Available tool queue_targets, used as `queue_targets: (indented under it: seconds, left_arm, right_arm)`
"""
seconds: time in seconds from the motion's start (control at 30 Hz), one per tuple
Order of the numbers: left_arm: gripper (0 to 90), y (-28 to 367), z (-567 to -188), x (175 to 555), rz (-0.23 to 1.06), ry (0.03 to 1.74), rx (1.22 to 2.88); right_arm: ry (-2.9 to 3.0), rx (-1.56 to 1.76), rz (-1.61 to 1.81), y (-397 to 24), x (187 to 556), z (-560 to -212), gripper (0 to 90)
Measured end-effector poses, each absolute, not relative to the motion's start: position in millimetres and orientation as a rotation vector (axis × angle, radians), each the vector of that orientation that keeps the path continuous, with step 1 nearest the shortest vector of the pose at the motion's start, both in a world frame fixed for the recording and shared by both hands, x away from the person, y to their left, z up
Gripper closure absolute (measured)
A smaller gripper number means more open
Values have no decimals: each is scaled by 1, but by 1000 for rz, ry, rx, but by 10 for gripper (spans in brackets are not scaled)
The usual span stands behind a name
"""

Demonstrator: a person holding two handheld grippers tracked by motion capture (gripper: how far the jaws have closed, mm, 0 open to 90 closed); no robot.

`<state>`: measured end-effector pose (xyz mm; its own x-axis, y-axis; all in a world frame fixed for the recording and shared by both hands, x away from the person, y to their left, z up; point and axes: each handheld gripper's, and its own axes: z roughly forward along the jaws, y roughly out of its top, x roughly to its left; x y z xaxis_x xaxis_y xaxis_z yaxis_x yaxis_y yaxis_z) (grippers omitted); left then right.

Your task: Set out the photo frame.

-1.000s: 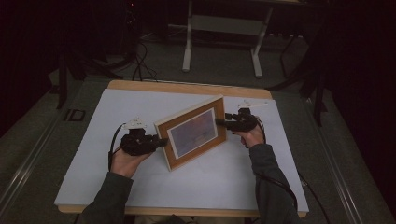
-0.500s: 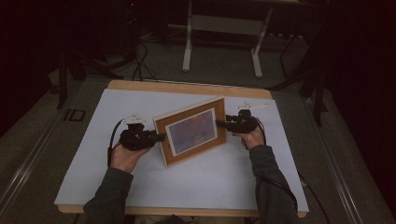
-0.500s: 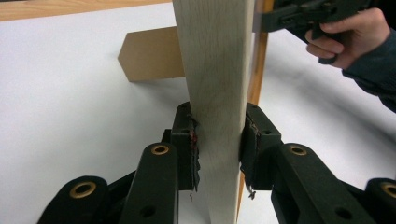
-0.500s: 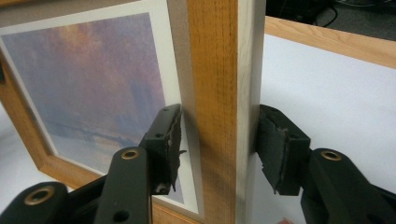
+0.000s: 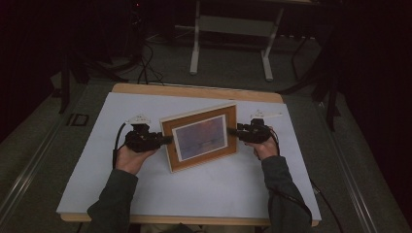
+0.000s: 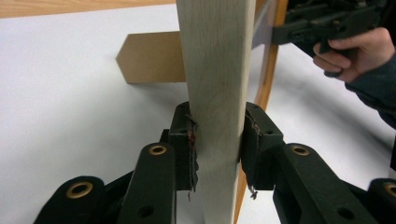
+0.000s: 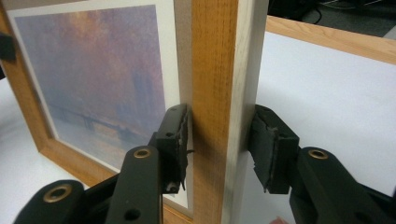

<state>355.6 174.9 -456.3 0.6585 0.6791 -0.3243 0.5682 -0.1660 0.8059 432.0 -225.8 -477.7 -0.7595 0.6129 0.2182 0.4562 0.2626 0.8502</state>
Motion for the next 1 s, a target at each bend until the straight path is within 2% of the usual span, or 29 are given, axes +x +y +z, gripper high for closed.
queue_targets:
  seconds: [0.23,1.0]
  left_arm:
    - [681,178,-456,368,147,1017,1821]
    - [651,177,-465,393,85,905,1809]
  right_arm:
    - [2338,1020,1502,-227,419,-478,617]
    - [2218,1167,1474,-232,376,-481,622]
